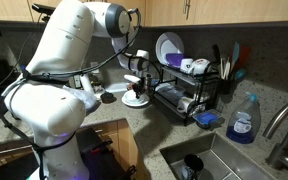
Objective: Move the white bowl on the top to the right
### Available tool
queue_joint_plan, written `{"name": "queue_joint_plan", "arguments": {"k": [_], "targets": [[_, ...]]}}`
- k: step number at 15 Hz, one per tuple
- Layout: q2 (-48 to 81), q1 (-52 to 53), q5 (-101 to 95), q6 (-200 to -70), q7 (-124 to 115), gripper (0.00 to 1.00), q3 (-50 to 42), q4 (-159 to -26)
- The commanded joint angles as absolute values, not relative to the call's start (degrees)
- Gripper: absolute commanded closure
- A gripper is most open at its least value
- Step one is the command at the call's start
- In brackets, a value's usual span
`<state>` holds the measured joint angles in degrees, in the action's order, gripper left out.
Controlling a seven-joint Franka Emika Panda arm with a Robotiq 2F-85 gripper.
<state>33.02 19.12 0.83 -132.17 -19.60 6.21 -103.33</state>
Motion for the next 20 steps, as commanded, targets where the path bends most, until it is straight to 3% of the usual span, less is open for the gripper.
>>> {"name": "queue_joint_plan", "arguments": {"k": [1,2,4,10,12,14,19,20], "targets": [[33.9,18.5,2.7,-131.3,-21.6,0.97,6.1,-103.2],[33.9,18.3,3.2,-131.5,-21.7,0.64,6.1,-103.3],[33.9,18.4,3.7,-131.8,-23.1,0.56,5.7,-103.6],[34.7,18.0,5.9,-132.2,-26.3,0.1,6.0,-104.1],[34.4,18.2,6.4,-132.5,-27.0,0.49,6.0,-104.4],[33.9,18.5,6.8,-132.6,-27.3,0.56,5.9,-104.7],[32.3,19.1,6.3,-132.1,-29.3,0.96,5.5,-105.5],[32.1,19.1,6.1,-132.1,-29.8,0.97,5.4,-105.5]]}}
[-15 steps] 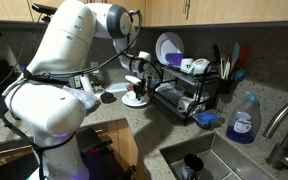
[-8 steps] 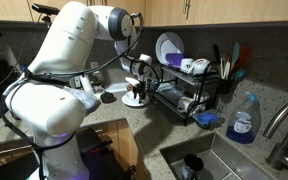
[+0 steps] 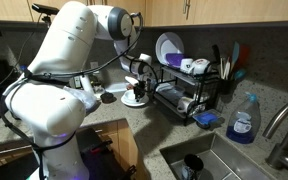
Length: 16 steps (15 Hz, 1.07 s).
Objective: Move the white bowl on the top to the right
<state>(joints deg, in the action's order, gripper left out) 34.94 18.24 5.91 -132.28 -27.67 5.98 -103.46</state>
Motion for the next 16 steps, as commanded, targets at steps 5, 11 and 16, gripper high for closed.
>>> {"name": "queue_joint_plan", "arguments": {"k": [5,11,16], "targets": [[30.7,19.0,5.8,-131.0,-29.8,0.53,5.5,-105.6],[31.0,19.7,5.1,-129.4,-29.7,0.99,5.6,-104.9],[31.3,20.3,4.6,-128.6,-29.6,0.68,5.6,-104.7]]}}
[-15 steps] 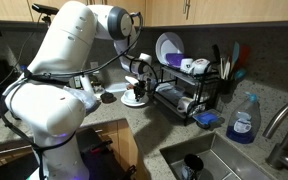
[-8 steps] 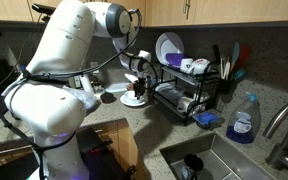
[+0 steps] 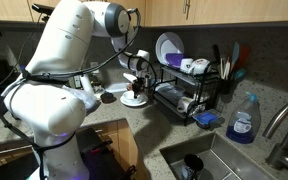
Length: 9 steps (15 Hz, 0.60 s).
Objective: Move the white bowl on the top to the right
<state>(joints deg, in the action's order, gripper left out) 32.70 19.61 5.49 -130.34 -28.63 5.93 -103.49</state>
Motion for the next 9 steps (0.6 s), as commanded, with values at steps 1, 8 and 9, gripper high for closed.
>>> {"name": "queue_joint_plan", "arguments": {"k": [1,8,9], "targets": [[31.3,20.4,4.6,-128.4,-29.6,0.67,5.6,-104.7],[32.2,20.6,4.5,-128.4,-29.3,0.16,5.7,-104.9],[32.5,20.6,4.5,-128.4,-29.3,0.09,5.7,-104.6]]}}
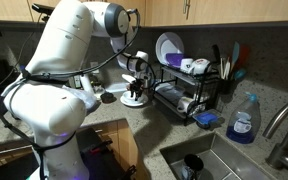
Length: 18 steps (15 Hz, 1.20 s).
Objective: Move the white bowl on the top to the right
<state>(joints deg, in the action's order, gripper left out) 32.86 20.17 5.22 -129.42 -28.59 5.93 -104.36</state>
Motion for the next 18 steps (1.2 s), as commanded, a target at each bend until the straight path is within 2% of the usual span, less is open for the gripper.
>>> {"name": "queue_joint_plan", "arguments": {"k": [1,3,5,6,9,15,17,18], "targets": [[32.7,20.5,4.9,-128.4,-29.0,0.1,5.9,-104.4],[32.9,20.5,5.0,-128.3,-28.8,0.06,6.1,-104.1],[33.1,20.6,4.9,-128.0,-28.7,0.12,6.3,-103.7],[33.3,20.7,4.8,-127.7,-28.7,0.2,6.3,-103.4],[33.8,21.1,4.5,-127.3,-28.7,0.54,6.3,-102.7],[33.9,21.5,4.5,-127.2,-28.7,0.99,6.2,-102.4],[33.8,21.5,4.4,-127.3,-28.8,1.0,6.1,-102.1],[33.7,21.6,4.4,-127.3,-28.8,0.96,6.1,-102.0]]}}
